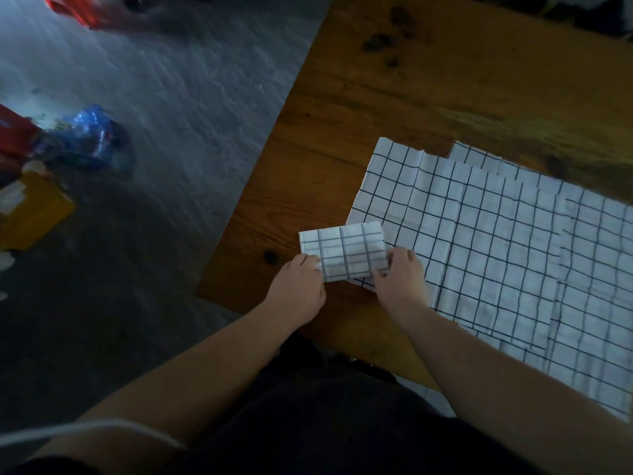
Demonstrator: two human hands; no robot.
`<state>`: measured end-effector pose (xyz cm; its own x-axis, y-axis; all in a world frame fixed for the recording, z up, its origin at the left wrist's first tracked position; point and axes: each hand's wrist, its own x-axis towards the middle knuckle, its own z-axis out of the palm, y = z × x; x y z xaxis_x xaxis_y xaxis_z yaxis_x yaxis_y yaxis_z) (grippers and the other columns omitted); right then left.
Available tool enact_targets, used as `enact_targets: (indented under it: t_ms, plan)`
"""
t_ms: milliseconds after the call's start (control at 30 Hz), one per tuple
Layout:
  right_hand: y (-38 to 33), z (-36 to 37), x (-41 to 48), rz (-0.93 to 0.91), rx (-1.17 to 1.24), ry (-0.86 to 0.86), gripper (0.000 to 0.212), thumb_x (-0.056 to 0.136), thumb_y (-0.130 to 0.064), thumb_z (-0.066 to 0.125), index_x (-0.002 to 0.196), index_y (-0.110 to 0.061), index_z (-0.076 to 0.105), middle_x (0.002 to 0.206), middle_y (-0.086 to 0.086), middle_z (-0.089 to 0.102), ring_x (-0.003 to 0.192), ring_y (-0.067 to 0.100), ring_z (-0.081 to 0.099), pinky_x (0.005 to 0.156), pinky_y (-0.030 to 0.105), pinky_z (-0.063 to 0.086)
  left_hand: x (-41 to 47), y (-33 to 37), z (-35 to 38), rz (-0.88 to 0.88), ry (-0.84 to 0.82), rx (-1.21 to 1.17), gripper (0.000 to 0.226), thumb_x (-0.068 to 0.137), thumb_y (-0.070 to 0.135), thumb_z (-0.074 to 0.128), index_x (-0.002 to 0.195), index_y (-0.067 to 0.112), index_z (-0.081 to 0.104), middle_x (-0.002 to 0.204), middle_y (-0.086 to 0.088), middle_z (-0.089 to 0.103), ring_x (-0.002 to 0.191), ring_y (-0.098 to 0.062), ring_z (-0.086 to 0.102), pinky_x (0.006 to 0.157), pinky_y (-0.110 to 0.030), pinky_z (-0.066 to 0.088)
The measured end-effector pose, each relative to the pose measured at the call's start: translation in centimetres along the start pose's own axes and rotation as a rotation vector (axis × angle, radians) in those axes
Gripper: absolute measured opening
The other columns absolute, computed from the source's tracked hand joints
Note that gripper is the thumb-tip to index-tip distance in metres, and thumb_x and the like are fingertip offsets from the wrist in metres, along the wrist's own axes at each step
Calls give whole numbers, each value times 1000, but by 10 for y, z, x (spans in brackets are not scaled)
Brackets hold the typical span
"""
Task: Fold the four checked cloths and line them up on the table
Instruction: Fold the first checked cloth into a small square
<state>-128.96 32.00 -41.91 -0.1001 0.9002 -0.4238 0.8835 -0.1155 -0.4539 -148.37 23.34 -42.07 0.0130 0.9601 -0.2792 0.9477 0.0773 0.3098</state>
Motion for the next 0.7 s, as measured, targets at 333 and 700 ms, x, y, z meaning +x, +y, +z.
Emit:
enact_targets:
  t_ms: [333, 700]
  plan:
    - [-30, 9, 19, 326, -11, -41, 28, 89, -13, 62, 112, -15, 46, 106, 7, 61, 94, 31, 64, 77, 51, 60, 24, -27, -4, 74, -48, -35, 43, 95, 26, 65, 134, 19, 51, 147, -1, 41, 133, -20, 40, 111, -39, 39]
    - [-35, 9, 14, 342, 183, -18, 29, 91, -8, 64, 109, -18, 44, 112, 4, 53, 82, 17, 56, 54, 28, 46, 18, -39, 1, 108, -43, 39, 50, 98, 39, 58, 143, 25, 43, 155, 0, 36, 143, -21, 30, 117, -44, 31]
